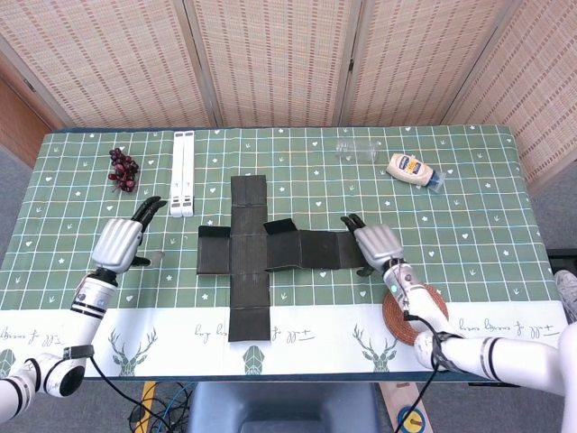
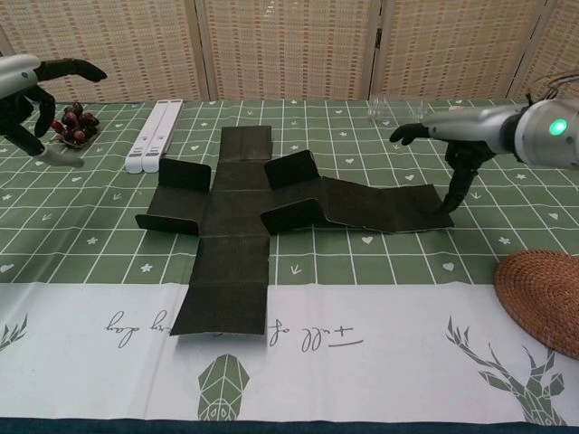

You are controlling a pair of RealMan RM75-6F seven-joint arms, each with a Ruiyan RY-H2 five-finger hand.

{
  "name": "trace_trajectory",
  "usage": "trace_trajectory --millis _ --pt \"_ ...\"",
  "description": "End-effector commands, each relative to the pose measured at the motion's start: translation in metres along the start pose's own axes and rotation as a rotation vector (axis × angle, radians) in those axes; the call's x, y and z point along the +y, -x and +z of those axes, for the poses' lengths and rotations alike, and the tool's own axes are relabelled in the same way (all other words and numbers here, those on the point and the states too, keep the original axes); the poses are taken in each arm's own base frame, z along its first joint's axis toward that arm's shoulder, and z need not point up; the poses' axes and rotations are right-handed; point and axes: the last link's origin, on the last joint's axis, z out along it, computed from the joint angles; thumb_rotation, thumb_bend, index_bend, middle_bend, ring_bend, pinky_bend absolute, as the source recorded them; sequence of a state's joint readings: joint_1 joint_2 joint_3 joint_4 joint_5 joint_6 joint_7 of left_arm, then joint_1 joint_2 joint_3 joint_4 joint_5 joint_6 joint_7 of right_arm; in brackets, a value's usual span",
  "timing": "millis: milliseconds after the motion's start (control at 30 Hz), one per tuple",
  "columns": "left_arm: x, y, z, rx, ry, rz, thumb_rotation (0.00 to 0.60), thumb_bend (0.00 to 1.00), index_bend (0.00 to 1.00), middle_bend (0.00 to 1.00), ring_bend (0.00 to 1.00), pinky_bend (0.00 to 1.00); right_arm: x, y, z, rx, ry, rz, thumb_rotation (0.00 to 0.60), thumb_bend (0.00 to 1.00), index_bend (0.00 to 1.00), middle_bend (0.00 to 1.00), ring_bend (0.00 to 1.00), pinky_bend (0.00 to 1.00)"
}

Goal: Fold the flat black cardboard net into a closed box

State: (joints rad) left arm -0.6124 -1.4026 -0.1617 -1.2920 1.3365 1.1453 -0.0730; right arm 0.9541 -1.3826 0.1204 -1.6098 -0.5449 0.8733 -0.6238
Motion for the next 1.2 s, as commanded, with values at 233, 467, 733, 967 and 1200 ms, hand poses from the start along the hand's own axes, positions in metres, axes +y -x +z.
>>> trace_trajectory --millis 233,467,733,967,1200 --pt "-0.006 -0.002 -0.006 -0.008 -0.005 -0.02 0.6 0.14 0.12 0.12 0.66 0.91 -0.066 0.003 0.029 -0.058 0.032 -0.024 0.6 0.06 0.0 0.05 0.79 1.0" --pt "-0.011 -0.003 -0.01 -0.018 -0.009 -0.026 0.6 0.14 0.12 0.12 0.66 0.91 -0.083 0.011 0.042 -0.084 0.067 -0.014 0.6 0.06 0.0 0.05 0.79 1.0" --pt "-0.014 -0.003 -0.012 -0.022 -0.009 -0.034 0.6 0.14 0.12 0.12 0.66 0.91 -0.093 0.014 0.056 -0.095 0.095 0.008 0.6 0.06 0.0 0.06 0.79 1.0" --pt "-0.016 -0.006 -0.012 -0.019 -0.011 -0.043 0.6 0.14 0.12 0.12 0.66 0.91 -0.099 0.018 0.065 -0.111 0.105 0.006 0.6 0.06 0.0 0.08 0.79 1.0" --pt "-0.016 -0.008 -0.013 -0.02 -0.017 -0.058 0.6 0.14 0.12 0.12 0.66 0.91 -0.106 0.018 0.068 -0.111 0.105 -0.054 0.6 0.09 0.0 0.1 0.79 1.0"
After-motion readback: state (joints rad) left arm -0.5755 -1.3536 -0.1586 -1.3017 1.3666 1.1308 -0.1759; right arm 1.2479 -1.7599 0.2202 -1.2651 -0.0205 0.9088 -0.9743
